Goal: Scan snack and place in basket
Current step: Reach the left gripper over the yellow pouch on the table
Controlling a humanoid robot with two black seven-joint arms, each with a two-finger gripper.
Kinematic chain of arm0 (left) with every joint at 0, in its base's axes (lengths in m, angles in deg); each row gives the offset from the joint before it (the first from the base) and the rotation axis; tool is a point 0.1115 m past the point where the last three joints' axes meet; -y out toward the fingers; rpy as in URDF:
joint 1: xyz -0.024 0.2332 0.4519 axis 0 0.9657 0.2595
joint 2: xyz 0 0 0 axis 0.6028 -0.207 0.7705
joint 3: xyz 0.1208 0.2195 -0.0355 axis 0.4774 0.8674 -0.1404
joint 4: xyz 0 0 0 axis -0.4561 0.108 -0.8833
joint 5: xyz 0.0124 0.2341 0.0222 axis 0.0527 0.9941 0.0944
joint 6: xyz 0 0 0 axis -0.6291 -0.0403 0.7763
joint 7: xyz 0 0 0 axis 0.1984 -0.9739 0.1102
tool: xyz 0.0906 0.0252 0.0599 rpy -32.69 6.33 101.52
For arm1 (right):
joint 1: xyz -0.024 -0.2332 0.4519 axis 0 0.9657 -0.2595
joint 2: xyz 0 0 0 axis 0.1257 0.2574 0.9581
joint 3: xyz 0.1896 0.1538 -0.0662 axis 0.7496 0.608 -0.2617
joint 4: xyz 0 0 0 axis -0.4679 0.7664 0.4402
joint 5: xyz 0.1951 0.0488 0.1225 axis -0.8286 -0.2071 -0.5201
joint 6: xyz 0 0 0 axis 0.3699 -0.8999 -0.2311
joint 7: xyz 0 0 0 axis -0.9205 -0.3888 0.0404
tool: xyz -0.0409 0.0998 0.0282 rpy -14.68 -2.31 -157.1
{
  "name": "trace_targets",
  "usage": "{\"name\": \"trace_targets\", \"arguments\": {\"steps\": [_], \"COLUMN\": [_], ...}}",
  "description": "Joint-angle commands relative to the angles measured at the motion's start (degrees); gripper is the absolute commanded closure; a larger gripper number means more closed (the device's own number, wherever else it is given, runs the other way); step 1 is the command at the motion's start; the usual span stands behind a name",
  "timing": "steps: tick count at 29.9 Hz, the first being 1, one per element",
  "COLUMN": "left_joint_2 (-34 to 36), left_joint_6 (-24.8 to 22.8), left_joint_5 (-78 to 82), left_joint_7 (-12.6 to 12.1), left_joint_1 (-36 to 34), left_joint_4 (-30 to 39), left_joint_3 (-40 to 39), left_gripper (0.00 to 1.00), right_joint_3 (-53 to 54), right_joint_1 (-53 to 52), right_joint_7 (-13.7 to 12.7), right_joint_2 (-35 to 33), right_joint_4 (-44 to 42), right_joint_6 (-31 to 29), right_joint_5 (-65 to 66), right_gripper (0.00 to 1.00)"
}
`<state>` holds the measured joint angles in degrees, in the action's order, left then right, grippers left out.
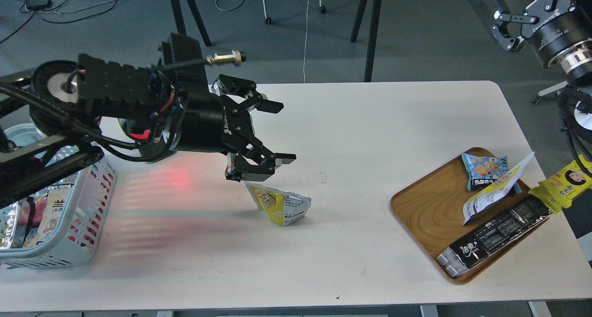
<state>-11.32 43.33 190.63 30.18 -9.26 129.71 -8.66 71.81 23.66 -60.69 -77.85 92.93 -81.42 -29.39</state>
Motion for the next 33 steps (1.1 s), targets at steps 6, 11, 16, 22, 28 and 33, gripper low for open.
{"name": "trace_targets", "arguments": {"steps": [6, 11, 16, 22, 28, 33], "left_joint_2": [-4.3, -4.3, -4.3, -4.6, -5.6, -5.6], "left_joint_6": [0.0, 0.0, 0.0, 0.0, 0.0, 0.0], "left_joint_5": [0.6, 0.6, 0.6, 0.6, 0.6, 0.6], "left_joint_7": [2.3, 2.1, 2.0, 1.9, 1.9, 1.9], "left_joint_1": [-6.0, -8.4, -8.8, -8.3, -8.4, -8.8], "left_joint_4": [0.1, -1.6, -3.4, -4.6, -7.8, -8.3], "left_joint_3": [14.7, 17.6, 17.6, 18.3, 21.1, 21.1], "left_gripper": [0.12, 0.14, 0.14, 0.15, 0.30, 0.40], "right_joint_3": [3.6, 6.0, 6.4, 6.4, 7.1, 7.2], "right_joint_1": [3.1, 4.5, 4.4, 4.3, 4.4, 5.0], "right_joint_7": [0.0, 0.0, 0.0, 0.0, 0.0, 0.0], "right_joint_2": [0.0, 0.6, 1.3, 1.4, 1.4, 1.3], "right_joint_4": [0.0, 0.0, 0.0, 0.1, 0.2, 0.2], "right_joint_6": [-0.2, -0.2, -0.3, -0.3, -1.7, -1.9], "right_joint_5": [-0.2, -0.2, -0.2, -0.2, -0.2, -0.1], "right_gripper": [0.01, 0.01, 0.01, 0.01, 0.01, 0.01]}}
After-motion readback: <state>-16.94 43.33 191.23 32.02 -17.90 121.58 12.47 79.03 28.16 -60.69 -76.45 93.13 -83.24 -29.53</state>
